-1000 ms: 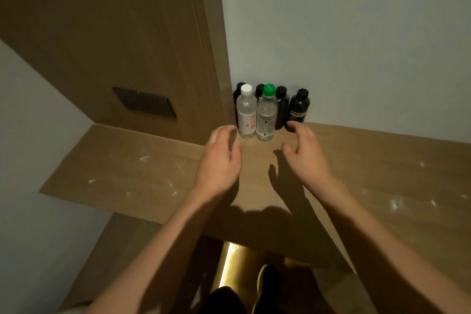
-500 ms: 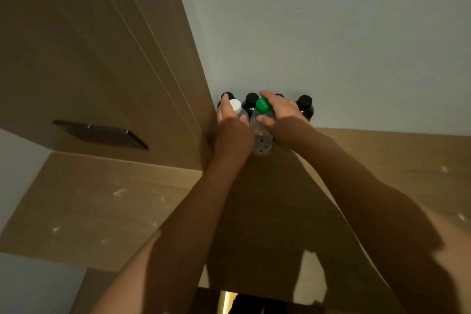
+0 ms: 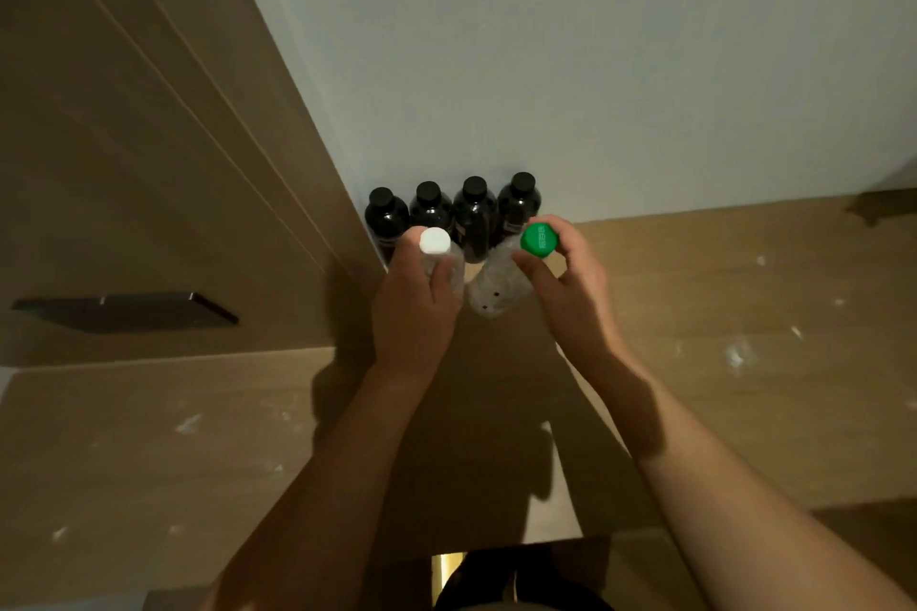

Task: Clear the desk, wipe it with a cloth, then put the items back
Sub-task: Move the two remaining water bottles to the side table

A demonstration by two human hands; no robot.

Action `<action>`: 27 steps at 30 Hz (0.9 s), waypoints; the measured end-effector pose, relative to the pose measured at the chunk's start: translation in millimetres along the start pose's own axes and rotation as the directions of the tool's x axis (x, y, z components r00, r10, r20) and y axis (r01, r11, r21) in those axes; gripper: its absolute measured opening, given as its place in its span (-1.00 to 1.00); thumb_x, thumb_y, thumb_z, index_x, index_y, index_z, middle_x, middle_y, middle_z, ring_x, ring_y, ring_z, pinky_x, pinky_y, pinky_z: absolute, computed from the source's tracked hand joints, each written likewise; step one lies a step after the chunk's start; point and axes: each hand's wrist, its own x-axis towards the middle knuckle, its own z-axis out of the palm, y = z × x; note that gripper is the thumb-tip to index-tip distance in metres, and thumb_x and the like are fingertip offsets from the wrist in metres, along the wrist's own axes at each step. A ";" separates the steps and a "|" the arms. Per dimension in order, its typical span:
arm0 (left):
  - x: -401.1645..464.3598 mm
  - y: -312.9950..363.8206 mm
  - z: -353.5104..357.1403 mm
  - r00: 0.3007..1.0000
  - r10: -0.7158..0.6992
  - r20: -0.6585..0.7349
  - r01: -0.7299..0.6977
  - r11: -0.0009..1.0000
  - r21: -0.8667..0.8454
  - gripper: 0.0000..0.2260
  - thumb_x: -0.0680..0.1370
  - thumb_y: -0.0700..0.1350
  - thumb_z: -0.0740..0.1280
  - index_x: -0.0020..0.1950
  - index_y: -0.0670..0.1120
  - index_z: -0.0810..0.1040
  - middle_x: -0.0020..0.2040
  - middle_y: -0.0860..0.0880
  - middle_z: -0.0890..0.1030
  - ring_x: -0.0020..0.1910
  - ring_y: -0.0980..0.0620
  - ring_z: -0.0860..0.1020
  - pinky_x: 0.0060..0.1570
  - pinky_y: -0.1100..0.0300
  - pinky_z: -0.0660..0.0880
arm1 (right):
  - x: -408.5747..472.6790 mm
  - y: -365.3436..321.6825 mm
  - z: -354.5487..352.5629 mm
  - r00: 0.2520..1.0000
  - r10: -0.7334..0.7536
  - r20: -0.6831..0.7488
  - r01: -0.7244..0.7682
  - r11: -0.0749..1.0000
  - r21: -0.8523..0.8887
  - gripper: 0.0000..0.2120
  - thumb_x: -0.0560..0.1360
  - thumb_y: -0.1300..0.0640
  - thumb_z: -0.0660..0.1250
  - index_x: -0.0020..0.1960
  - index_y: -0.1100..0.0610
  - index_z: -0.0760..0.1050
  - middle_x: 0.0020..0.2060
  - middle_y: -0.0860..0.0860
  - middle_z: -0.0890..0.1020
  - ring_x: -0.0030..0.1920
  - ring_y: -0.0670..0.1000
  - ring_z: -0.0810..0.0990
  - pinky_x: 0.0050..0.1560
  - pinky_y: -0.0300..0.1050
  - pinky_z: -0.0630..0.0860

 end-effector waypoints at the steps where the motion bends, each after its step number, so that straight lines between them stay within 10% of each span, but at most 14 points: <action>1: -2.8 5.2 1.4 0.999 0.033 0.006 -0.033 0.999 -0.003 -0.63 0.68 -0.04 0.25 0.44 -0.16 0.38 0.24 -0.13 0.58 0.11 0.13 0.48 -0.02 0.26 0.47 | -7.2 -3.2 -8.2 0.999 0.025 -0.036 -0.024 0.999 0.023 -0.66 0.48 -0.09 0.36 0.04 -0.55 0.38 0.00 -0.47 0.52 0.04 -0.35 0.50 -0.05 -0.37 0.47; 6: -15.8 52.0 24.0 0.995 0.058 0.084 -0.049 0.993 -0.105 -0.69 0.65 -0.02 0.24 0.39 0.01 0.43 0.15 0.06 0.59 0.13 0.04 0.57 0.07 0.15 0.51 | -39.6 -2.4 -59.5 0.980 0.078 -0.183 -0.075 0.997 0.026 -0.67 0.54 -0.01 0.37 0.28 -0.08 0.43 0.15 -0.12 0.52 0.18 -0.09 0.51 0.25 0.10 0.53; 27: -230.8 308.6 246.3 0.667 0.534 0.520 -0.390 0.845 -0.367 -0.68 0.66 0.03 0.26 0.39 -0.03 0.42 0.19 0.05 0.58 0.14 0.00 0.58 0.12 -0.13 0.57 | -275.2 90.6 -384.6 0.470 0.220 -0.855 -0.192 0.971 0.145 -0.71 0.53 0.07 0.42 0.21 -0.09 0.46 0.12 -0.06 0.58 0.12 -0.10 0.56 0.22 0.01 0.54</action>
